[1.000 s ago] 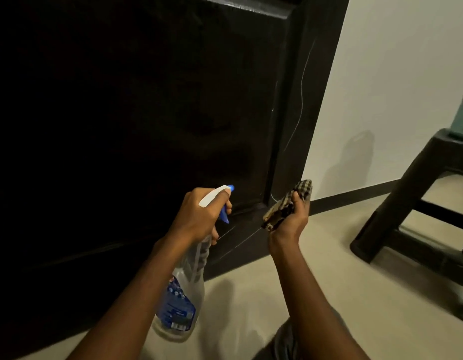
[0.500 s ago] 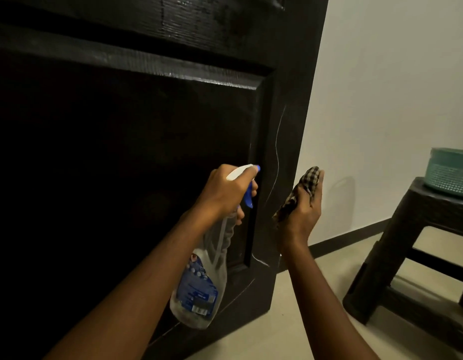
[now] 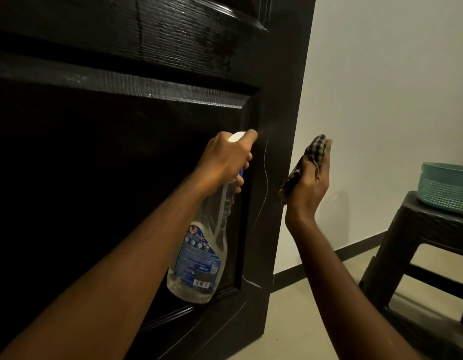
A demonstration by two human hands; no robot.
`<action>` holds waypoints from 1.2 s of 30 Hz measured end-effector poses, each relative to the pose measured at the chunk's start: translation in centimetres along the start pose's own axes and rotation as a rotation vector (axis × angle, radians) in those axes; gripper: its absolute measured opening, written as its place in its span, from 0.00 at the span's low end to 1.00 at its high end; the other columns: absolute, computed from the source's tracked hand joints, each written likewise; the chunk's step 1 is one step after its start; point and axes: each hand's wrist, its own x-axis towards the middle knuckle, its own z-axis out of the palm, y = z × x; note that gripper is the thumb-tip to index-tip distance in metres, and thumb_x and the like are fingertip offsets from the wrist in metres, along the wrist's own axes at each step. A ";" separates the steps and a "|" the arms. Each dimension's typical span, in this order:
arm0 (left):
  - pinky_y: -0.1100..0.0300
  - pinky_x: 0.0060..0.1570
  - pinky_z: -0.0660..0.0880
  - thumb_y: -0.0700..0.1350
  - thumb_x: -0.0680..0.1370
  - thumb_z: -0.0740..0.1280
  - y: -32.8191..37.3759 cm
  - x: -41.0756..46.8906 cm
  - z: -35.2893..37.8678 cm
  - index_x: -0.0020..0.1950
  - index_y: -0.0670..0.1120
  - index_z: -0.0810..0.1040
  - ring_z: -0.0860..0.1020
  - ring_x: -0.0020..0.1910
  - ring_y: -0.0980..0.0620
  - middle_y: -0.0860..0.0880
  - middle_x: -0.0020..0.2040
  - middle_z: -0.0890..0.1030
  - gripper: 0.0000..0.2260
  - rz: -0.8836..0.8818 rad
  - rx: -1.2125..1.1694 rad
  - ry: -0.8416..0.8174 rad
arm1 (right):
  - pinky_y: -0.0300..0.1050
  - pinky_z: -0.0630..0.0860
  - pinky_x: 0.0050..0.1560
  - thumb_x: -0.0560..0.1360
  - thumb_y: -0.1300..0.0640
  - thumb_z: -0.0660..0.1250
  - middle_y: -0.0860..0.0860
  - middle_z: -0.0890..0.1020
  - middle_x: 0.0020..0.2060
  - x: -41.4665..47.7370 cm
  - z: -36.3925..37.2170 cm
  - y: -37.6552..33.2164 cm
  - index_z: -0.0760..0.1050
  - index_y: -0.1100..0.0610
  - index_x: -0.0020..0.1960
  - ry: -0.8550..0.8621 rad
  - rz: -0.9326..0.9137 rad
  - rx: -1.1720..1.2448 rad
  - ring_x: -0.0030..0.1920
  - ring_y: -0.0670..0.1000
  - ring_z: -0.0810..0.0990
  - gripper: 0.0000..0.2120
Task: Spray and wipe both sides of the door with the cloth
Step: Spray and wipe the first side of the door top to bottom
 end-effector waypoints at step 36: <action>0.57 0.26 0.75 0.55 0.81 0.60 -1.4 -0.4 -4.7 0.47 0.38 0.80 0.75 0.23 0.48 0.39 0.45 0.84 0.21 0.025 -0.030 -0.029 | 0.58 0.46 0.81 0.79 0.55 0.57 0.52 0.63 0.80 4.4 10.4 0.6 0.63 0.56 0.79 -0.314 -0.368 -0.261 0.81 0.54 0.52 0.28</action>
